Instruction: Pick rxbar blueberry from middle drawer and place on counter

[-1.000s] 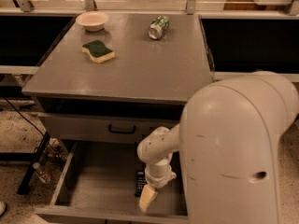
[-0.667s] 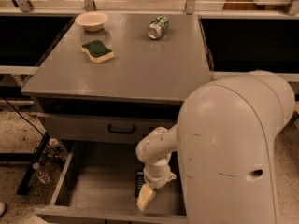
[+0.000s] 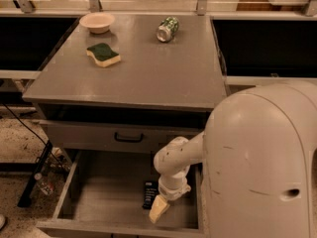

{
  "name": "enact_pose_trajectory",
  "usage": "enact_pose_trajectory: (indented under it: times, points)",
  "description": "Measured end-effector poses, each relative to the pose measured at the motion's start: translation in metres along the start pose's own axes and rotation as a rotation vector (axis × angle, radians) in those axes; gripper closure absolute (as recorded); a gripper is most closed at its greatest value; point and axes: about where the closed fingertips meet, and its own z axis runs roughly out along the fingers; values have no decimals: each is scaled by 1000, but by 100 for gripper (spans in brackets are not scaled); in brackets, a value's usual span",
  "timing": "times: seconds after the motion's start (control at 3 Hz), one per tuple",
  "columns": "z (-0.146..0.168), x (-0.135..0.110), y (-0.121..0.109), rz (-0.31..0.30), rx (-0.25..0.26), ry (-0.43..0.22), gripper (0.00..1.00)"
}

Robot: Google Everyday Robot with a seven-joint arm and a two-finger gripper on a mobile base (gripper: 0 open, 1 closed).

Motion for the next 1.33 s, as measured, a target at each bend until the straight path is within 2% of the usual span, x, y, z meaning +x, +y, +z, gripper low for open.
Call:
enact_pose_trajectory:
  times: [0.33, 0.67, 1.33]
  points:
    - [0, 0, 0, 0, 0, 0, 0]
    - [15, -12, -3, 27, -59, 5, 0]
    - [23, -17, 5, 13, -57, 30, 0]
